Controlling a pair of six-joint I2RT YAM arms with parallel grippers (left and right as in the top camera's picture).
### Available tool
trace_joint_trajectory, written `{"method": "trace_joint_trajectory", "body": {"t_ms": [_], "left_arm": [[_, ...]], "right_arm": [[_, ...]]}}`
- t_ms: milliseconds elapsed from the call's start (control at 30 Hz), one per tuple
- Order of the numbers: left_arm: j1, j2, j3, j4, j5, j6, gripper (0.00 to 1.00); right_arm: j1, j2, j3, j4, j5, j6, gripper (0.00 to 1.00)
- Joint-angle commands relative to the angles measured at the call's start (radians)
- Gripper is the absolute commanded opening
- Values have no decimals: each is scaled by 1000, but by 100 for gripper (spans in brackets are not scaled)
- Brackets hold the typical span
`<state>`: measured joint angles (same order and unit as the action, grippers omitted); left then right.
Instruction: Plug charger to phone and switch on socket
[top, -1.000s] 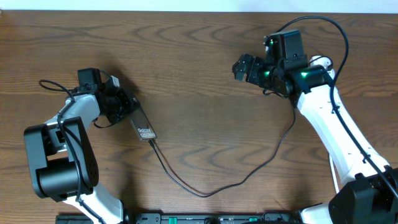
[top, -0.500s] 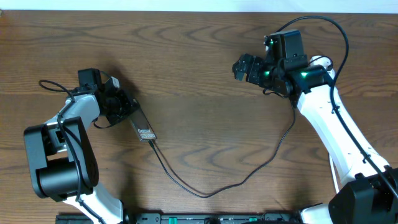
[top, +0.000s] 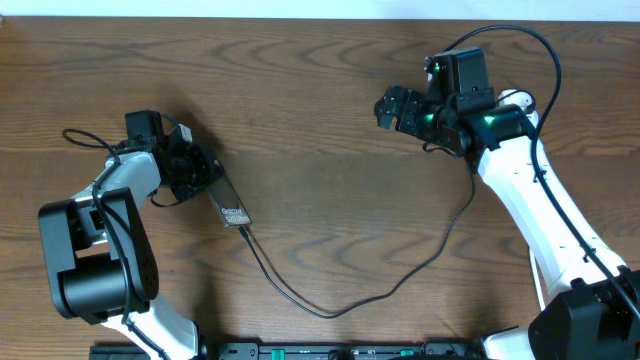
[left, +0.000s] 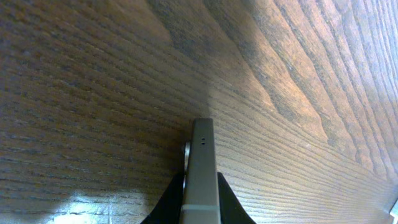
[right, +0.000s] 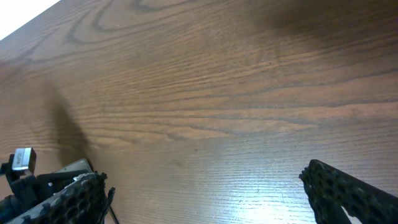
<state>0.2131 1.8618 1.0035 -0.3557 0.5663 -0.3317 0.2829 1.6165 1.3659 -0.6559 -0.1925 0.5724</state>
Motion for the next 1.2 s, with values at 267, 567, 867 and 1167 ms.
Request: {"method": "trace_joint_trajectory", "body": {"t_ms": [267,567,867,1167], "left_arm": [[-3,11,-36,-2,-11,21,8],[-3,11,-37,-3,-71,21,8],[-3,11,-37,-2,-120,21,7],[-3,11,-37,-2,-149,21,7]], "right_arm": [[7,-6,6,1,11,-13,99],[7,-6,5,0,11,-13,99],[7,-6,5,1,11,-13,99],[7,-6,5,2,11,-13,99]]}}
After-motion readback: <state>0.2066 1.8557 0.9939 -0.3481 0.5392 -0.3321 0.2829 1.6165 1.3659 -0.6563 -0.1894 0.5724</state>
